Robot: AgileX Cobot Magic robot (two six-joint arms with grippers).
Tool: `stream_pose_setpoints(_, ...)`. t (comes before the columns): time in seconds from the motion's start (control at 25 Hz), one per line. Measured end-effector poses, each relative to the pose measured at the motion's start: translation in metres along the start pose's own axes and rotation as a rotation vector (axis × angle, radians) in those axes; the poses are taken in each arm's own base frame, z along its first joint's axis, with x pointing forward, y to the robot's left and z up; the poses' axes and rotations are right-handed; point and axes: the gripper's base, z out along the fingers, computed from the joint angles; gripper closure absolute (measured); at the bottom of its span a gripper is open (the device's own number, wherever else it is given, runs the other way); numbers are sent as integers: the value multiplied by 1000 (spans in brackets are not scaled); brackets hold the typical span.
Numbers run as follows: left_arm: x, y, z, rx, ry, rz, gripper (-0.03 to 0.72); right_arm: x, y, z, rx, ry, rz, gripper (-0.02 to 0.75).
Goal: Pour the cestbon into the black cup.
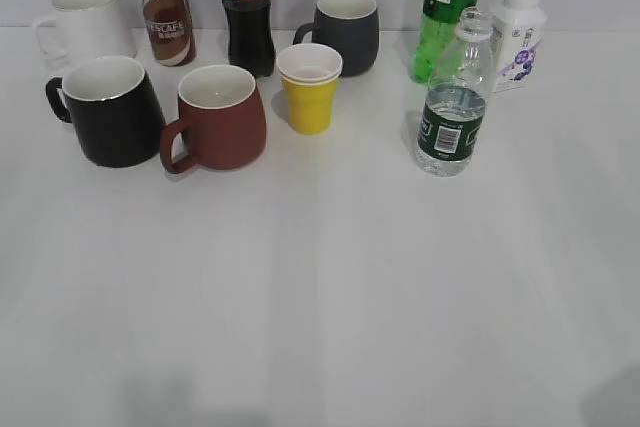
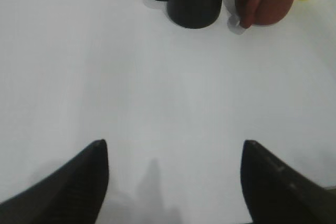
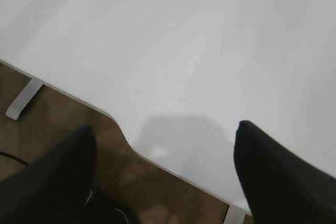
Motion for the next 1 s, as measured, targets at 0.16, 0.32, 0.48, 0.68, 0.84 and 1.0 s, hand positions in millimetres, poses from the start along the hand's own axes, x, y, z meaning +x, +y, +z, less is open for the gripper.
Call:
stream_pose_setpoints(0.16, 0, 0, 0, 0, 0, 0, 105, 0, 0, 0, 0, 0, 0, 166)
stream_pose_setpoints(0.32, 0, 0, 0, 0, 0, 2, 115, 0, 0, 0, -2, -2, 1, 202)
stream_pose_setpoints(0.48, 0, 0, 0, 0, 1, 2, 125, 0, 0, 0, 33, -8, 37, 215)
stream_pose_setpoints(0.68, 0, 0, 0, -28, -3, -15, 163, 5, -1, -10, 213, -94, 164, 216)
stream_pose_setpoints(0.84, 5, 0, -7, -75, -56, -42, 187, 13, 4, -21, 301, -194, 195, 216)
stream_pose_setpoints(1.0, 10, -1, -14, -84, -113, -43, 191, 13, 5, -22, 319, -202, 206, 216)
